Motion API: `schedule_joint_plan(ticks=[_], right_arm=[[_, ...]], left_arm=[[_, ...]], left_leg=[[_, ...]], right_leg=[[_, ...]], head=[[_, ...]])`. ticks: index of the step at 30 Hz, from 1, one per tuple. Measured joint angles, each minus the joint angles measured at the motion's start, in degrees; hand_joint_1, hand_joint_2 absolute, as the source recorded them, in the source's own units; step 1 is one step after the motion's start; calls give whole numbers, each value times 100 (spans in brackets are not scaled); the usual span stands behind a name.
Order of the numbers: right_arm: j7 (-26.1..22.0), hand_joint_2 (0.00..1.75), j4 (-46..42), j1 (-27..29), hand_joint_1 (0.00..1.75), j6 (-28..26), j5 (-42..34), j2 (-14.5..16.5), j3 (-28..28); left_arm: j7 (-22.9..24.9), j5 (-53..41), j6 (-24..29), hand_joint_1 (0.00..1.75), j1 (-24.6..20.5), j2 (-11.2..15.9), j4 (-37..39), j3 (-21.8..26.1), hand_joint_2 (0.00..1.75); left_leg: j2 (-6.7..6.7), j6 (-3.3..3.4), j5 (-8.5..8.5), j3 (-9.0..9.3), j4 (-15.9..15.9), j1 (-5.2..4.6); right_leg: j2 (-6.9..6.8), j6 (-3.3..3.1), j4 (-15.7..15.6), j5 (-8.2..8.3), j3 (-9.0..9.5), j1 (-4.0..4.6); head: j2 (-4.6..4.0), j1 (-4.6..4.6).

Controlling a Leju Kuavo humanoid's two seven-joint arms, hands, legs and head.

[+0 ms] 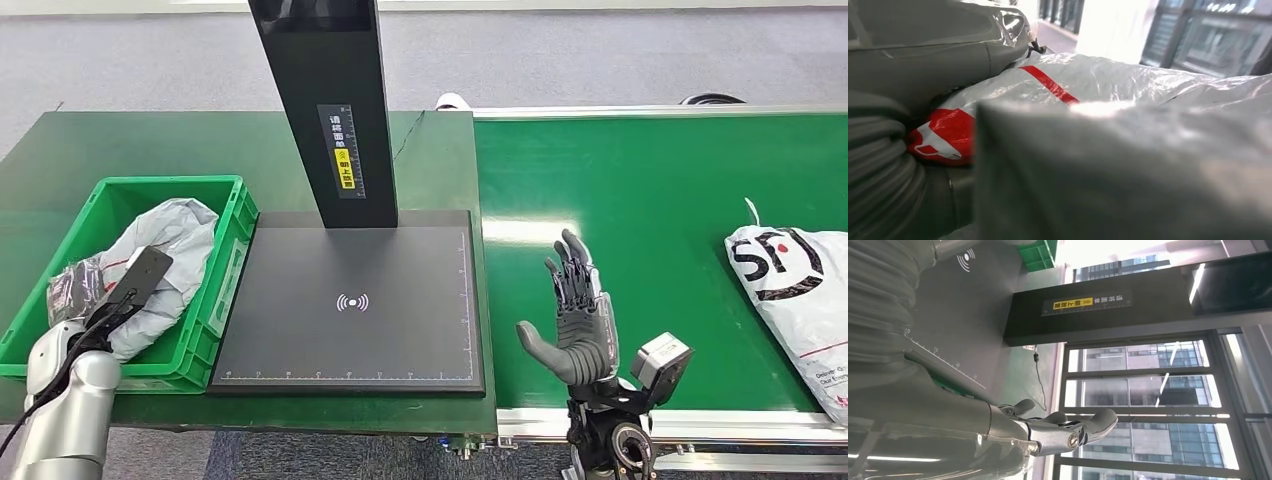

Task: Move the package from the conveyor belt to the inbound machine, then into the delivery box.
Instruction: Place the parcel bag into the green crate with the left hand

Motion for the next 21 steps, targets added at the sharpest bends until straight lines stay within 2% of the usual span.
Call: schedule_joint_plan(ticks=[2,4,6,8,12,17,21], right_arm=[[0,175,13,-3,0,0,2,3,4],[1,175,20,-4,0,-4,2,3,6],[4,175,25,-4,0,-15,2,3,7],[7,175,30,-4,0,-37,-5,2,9],[7,175,32,-3,0,-70,-50,-3,28],[7,175,32,-2,0,-81,-68,-7,54],[9,175,32,3,0,-111,-109,-11,63]], left_arm=[[32,50,2,161,-40,20,153,70,175],[58,86,3,103,-78,38,290,119,175],[40,116,63,28,-105,49,404,143,175],[-49,166,241,2,-115,48,471,154,175],[-303,259,670,0,-116,37,453,155,175],[-364,311,761,0,-114,24,370,154,175],[-825,643,1228,0,-80,-16,176,152,175]], left_leg=[[-1,0,0,0,0,0],[-1,0,0,0,0,0],[-1,0,0,0,0,0],[-1,0,0,0,0,0],[-6,0,0,0,1,0],[-5,0,0,1,1,0],[-6,0,0,1,1,0]], right_leg=[[0,0,0,0,0,0],[0,0,0,0,-1,0],[0,0,0,0,-1,0],[-1,0,0,0,-1,0],[-2,0,0,0,0,0],[-2,0,0,0,0,0],[-2,0,0,0,0,0]], head=[[0,0],[0,1],[0,1],[0,0],[0,0],[0,-1],[0,1]])
